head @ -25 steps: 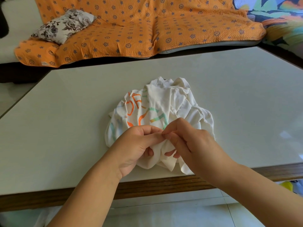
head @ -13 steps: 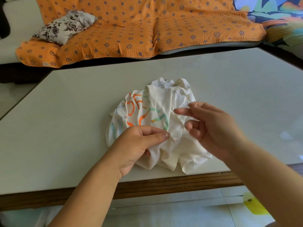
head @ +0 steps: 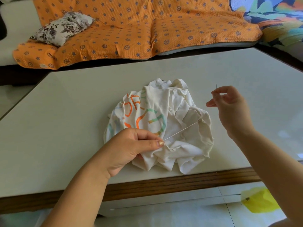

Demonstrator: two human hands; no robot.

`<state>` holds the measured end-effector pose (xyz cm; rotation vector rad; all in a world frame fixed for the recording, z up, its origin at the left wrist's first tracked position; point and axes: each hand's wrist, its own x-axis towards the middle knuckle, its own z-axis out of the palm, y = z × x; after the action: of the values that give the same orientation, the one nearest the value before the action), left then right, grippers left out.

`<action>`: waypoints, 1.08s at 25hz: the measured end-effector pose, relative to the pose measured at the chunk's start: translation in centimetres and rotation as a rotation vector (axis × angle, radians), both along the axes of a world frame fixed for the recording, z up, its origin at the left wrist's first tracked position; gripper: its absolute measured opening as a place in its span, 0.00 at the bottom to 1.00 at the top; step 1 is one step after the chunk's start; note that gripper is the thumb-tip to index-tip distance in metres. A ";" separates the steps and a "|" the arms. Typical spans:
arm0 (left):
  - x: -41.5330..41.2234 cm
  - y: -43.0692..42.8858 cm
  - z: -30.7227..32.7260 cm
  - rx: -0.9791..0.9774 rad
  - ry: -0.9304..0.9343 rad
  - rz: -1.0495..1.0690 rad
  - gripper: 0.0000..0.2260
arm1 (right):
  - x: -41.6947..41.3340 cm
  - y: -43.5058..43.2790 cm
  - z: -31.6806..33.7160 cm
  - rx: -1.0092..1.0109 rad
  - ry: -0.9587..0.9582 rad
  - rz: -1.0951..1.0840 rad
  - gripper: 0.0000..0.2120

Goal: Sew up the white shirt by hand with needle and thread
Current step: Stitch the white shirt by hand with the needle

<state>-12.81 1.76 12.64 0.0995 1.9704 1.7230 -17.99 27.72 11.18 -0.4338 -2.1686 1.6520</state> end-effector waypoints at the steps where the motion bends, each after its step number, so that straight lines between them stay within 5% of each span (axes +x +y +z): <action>1: 0.0 -0.1 0.0 -0.004 0.000 -0.009 0.07 | -0.1 0.5 -0.2 0.052 0.000 -0.011 0.03; 9: 0.2 -0.7 0.3 -0.083 0.046 -0.075 0.14 | 0.6 2.3 0.0 0.263 -0.087 -0.052 0.06; 17: 0.3 1.0 0.5 -0.086 0.238 0.085 0.10 | 8.3 -6.8 4.2 -0.012 -0.300 0.587 0.06; 27: 0.1 -0.1 0.6 -0.172 0.332 0.064 0.07 | 8.7 -6.8 3.4 -0.056 -0.235 0.576 0.08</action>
<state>-12.71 1.65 13.26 0.2796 2.3771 1.6519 -9.33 20.90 14.58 -0.0051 -2.5946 2.0413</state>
